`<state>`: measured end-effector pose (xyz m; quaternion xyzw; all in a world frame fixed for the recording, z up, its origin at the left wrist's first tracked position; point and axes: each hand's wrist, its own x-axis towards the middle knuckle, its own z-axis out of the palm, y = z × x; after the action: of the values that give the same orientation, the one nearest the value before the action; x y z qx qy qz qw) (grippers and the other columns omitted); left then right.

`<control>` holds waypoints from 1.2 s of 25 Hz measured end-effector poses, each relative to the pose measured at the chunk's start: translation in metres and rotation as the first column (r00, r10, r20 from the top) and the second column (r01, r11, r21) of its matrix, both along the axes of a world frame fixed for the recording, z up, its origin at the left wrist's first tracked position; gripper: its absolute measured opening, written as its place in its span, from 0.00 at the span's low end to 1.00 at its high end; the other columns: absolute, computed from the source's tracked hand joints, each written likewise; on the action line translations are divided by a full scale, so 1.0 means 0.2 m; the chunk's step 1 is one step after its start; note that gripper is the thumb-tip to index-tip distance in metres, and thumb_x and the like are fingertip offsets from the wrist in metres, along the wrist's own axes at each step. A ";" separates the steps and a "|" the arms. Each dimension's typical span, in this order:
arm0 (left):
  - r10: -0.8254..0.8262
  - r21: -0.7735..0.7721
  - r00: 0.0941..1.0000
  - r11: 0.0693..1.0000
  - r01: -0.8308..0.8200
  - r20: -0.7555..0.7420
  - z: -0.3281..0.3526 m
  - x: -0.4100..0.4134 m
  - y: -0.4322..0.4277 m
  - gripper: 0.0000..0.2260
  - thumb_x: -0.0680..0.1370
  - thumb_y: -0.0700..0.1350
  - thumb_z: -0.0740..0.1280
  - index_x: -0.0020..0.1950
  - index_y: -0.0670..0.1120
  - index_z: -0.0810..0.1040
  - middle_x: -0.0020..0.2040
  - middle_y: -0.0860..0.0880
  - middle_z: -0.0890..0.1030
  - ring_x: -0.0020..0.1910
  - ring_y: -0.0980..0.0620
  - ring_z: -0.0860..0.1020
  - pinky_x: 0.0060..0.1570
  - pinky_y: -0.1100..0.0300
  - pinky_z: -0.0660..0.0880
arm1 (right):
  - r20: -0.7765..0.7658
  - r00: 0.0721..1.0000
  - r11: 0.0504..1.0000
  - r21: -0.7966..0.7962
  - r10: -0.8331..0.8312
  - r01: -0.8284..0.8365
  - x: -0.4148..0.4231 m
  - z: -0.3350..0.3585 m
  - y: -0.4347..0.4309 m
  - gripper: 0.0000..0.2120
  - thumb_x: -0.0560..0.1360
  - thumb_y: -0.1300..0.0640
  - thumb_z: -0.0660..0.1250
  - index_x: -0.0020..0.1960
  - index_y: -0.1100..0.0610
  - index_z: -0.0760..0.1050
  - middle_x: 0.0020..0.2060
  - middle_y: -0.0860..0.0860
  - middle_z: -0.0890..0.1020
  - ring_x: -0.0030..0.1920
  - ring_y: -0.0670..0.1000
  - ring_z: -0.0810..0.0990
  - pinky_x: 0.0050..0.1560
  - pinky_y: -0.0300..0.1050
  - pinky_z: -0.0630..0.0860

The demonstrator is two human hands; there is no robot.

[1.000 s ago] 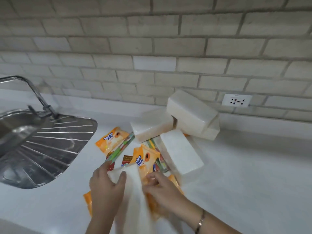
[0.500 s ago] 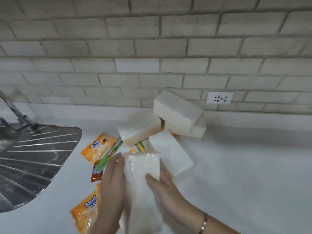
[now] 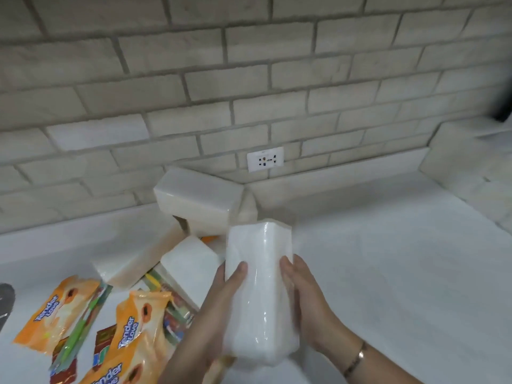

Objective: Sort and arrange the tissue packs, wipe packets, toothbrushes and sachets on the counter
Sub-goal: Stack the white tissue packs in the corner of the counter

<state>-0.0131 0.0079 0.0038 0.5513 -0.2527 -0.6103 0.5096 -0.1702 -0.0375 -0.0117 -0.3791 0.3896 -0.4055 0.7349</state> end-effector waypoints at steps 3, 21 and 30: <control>-0.072 -0.003 0.997 0.997 0.072 0.010 -0.06 -0.17 -0.15 0.20 0.79 0.59 0.67 0.68 0.54 0.76 0.60 0.45 0.85 0.58 0.42 0.84 0.63 0.38 0.76 | -0.168 0.984 0.984 -0.175 -0.059 0.029 -0.19 -0.01 -0.04 0.34 0.71 0.43 0.74 0.73 0.41 0.65 0.61 0.42 0.83 0.61 0.48 0.83 0.59 0.48 0.82; -0.386 -0.129 0.855 0.883 0.450 0.345 0.01 -1.41 -0.87 0.22 0.80 0.47 0.70 0.71 0.65 0.72 0.69 0.62 0.77 0.65 0.59 0.78 0.60 0.64 0.75 | -0.141 0.812 0.821 -0.006 -0.566 0.571 -1.38 -0.11 -0.53 0.52 0.59 0.42 0.85 0.77 0.45 0.64 0.63 0.48 0.83 0.58 0.51 0.86 0.62 0.57 0.81; -0.541 -0.072 0.775 0.804 0.591 0.326 0.05 -2.18 -1.20 0.18 0.77 0.57 0.71 0.67 0.65 0.76 0.62 0.61 0.82 0.57 0.60 0.83 0.61 0.54 0.78 | -0.066 0.650 0.653 -0.101 -0.757 0.751 -2.15 -0.07 -0.78 0.45 0.63 0.43 0.83 0.75 0.41 0.65 0.61 0.44 0.84 0.57 0.49 0.86 0.62 0.57 0.81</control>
<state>-0.4482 -0.2316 0.0135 0.4870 -0.5298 -0.6243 0.3041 -0.6010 -0.1940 -0.0250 -0.2268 0.5358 -0.6663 0.4664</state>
